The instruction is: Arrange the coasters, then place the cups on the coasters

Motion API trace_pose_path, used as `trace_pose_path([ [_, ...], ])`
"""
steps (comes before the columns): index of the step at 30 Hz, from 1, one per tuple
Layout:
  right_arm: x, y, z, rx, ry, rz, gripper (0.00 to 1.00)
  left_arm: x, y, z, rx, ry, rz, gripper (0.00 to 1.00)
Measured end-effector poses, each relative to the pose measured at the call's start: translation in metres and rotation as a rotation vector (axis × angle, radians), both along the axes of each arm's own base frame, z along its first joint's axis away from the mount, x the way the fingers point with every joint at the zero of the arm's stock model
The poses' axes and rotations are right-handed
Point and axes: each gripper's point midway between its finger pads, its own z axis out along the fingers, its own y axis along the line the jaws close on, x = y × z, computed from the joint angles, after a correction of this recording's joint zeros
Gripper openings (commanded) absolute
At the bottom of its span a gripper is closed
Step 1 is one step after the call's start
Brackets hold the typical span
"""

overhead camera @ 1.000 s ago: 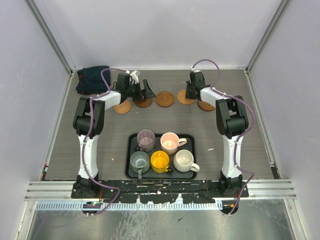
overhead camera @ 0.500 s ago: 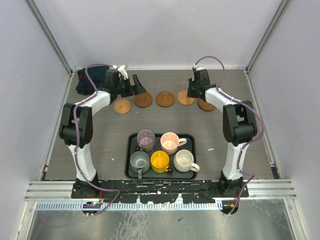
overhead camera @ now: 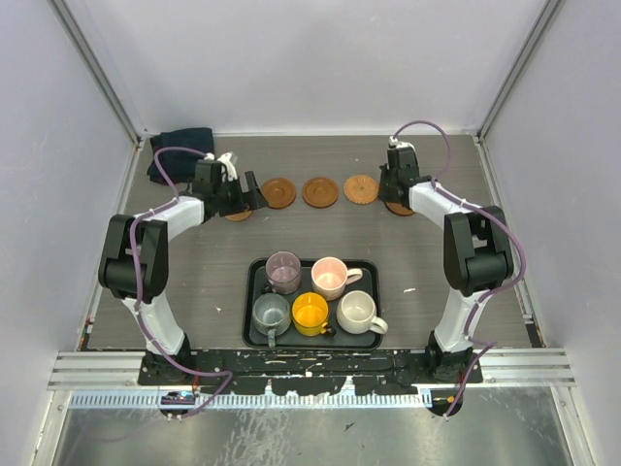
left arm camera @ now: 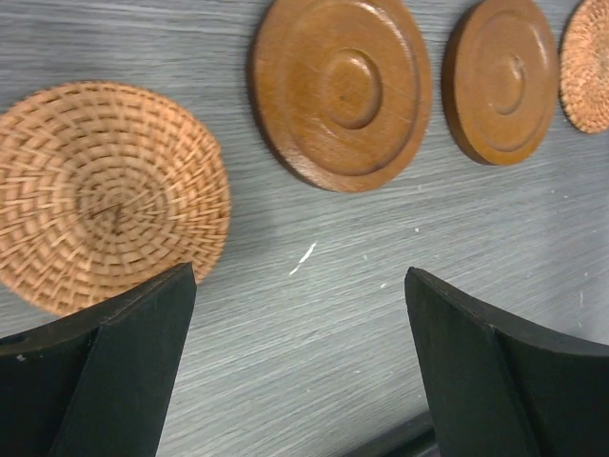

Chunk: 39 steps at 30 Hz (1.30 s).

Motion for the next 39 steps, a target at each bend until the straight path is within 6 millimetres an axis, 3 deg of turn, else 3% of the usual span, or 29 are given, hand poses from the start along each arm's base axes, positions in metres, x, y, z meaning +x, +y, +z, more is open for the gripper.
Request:
trace_pose_path([
  [4, -0.008, -0.019, -0.012, -0.018, 0.037, -0.041, 0.02, 0.002, 0.013, -0.004, 0.015, 0.007, 0.029, 0.93],
  [17, -0.004, -0.054, -0.013, -0.016, 0.038, -0.139, 0.02, 0.007, 0.041, -0.016, 0.04, 0.036, 0.094, 0.91],
  [25, -0.003, -0.082, -0.016, -0.004, 0.045, -0.201, 0.02, 0.016, 0.044, -0.025, 0.05, 0.064, 0.101, 0.91],
  [34, -0.007, -0.079, -0.047, 0.016, 0.118, -0.182, 0.02, 0.034, 0.043, -0.025, 0.045, 0.059, 0.101, 0.93],
  [39, -0.005, -0.076, -0.048, 0.029, 0.114, -0.17, 0.02, 0.049, 0.042, -0.024, 0.035, 0.049, 0.1, 0.93],
])
